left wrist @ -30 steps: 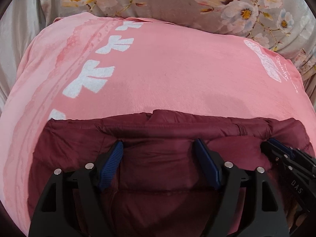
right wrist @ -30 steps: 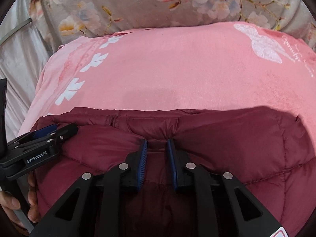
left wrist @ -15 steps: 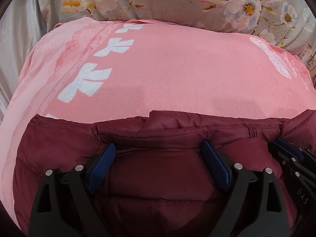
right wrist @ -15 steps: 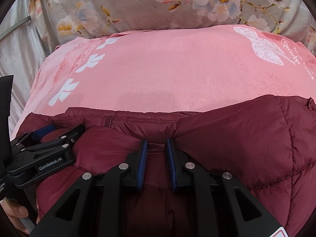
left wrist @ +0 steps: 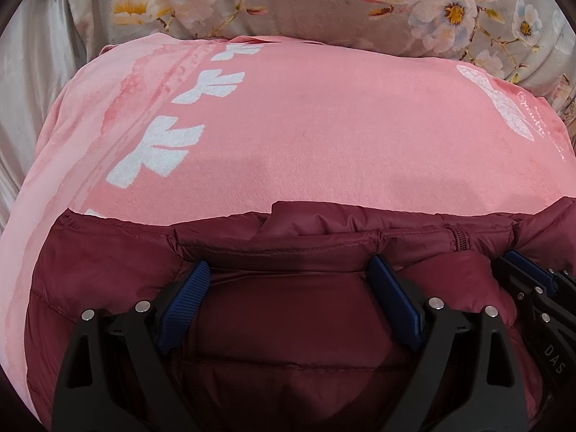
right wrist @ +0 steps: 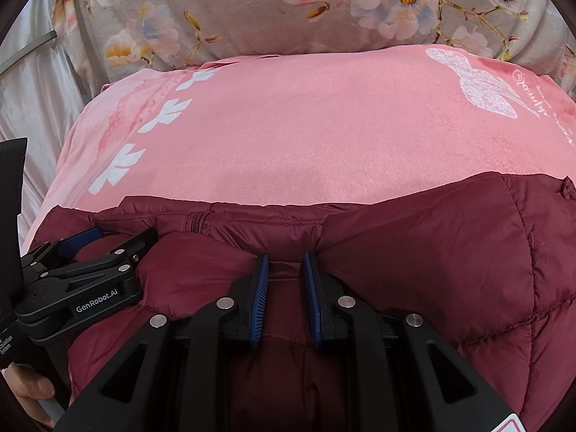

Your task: Fold large clothes

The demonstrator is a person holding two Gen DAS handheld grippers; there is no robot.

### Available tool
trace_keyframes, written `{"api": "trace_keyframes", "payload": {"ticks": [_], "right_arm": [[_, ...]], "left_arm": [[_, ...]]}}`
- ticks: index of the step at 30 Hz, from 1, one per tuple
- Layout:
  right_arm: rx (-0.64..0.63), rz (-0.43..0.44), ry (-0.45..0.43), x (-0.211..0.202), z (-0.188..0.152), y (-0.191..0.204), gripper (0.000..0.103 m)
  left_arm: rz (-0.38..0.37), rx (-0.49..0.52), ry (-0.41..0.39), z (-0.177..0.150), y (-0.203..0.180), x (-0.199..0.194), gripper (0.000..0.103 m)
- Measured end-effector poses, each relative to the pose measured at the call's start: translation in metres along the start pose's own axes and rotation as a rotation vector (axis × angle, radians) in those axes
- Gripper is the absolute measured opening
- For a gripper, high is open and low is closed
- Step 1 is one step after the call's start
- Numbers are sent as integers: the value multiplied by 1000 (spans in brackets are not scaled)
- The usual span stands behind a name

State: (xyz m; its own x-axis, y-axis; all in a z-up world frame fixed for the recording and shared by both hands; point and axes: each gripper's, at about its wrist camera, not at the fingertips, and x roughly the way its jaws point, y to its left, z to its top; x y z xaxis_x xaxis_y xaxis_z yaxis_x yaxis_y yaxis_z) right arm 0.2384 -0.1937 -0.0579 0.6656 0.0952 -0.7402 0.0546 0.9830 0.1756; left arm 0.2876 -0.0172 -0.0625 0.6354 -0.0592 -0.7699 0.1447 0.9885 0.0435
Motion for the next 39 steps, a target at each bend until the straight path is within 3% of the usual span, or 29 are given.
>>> {"api": "trace_keyframes", "payload": {"ticks": [30,32,33,35,39], "right_arm": [[2,7,7,0,4,4,18],[-23,-43,6,-14,2,11,19],[-31,-38,-13,-28,-1,16,25],[-36,16,-45,-58,-11,26,25],[-52,65,-52,-99,-41,46,25]], "left_arm": [[34,1,27,1,0,-2,91],[32,-21,35,-4,9,-22,91],[14,-36,26,-7,13,-34,91],[-28,-65,-1,-18,30,-68,91],[-37,-155,-20,-53,80,-126,95]]}}
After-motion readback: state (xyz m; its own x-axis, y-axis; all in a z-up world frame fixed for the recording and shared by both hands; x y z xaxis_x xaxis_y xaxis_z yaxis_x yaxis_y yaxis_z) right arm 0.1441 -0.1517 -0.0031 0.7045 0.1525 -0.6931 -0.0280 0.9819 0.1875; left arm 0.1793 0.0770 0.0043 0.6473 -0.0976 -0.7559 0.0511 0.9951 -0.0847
